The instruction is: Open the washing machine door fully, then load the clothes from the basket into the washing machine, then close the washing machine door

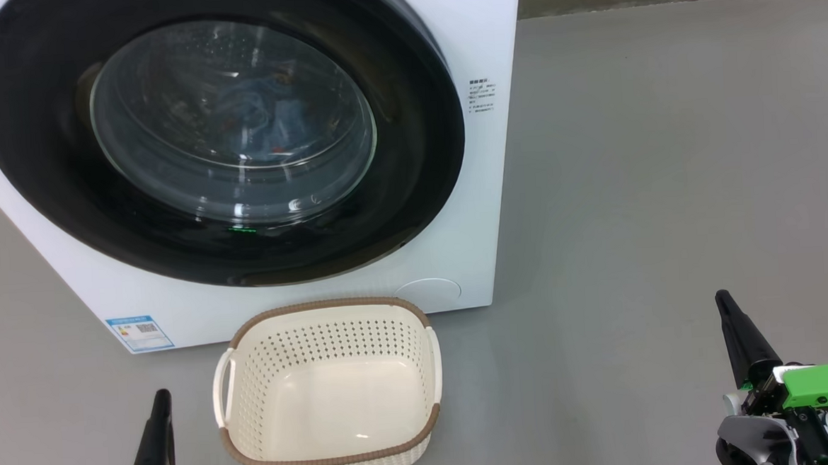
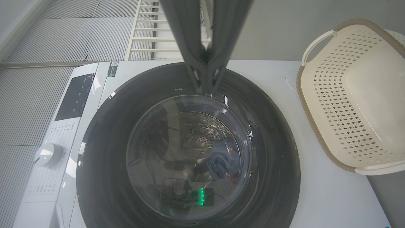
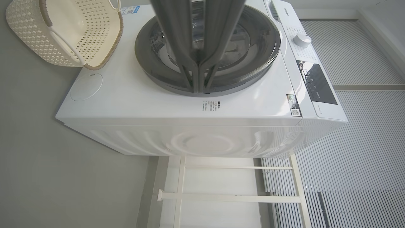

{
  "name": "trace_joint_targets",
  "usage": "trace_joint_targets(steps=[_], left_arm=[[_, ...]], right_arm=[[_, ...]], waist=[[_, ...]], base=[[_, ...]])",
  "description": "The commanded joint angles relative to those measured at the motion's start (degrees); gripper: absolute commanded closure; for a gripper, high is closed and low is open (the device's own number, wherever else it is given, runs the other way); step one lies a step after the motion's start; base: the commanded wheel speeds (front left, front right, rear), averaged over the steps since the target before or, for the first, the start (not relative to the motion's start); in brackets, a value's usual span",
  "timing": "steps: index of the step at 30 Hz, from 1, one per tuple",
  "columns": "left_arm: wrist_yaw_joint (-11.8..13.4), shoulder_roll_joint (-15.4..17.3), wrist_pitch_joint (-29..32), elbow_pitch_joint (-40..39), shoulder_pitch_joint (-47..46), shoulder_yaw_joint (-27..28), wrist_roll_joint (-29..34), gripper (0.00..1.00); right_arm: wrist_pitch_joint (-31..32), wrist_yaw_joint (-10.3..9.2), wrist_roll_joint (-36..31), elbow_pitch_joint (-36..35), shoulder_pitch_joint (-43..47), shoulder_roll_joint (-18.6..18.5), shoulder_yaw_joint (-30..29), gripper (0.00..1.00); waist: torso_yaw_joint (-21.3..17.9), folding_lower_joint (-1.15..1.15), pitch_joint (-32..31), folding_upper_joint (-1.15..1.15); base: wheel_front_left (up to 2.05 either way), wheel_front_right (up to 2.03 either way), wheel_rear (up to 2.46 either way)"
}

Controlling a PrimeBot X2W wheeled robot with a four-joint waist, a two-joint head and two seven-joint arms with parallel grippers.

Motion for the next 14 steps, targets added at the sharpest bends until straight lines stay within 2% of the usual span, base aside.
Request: trace_joint_targets(steps=[1, 14], left_arm=[[-0.4, 0.6, 0.3, -1.7, -2.4, 1.8, -0.5, 1.0], [-0.4, 0.6, 0.3, -1.7, -2.4, 1.8, -0.5, 1.0]], right_arm=[[0.2, 0.18, -0.1, -1.7, -0.9, -0.4, 1.0, 1.0], [0.3, 0.18, -0.1, -1.7, -0.9, -0.4, 1.0, 1.0]], waist=[[0.0, 0.0, 0.0, 0.0], [0.0, 0.0, 0.0, 0.0]], base=[[0.0, 0.0, 0.0], [0.0, 0.0, 0.0]])
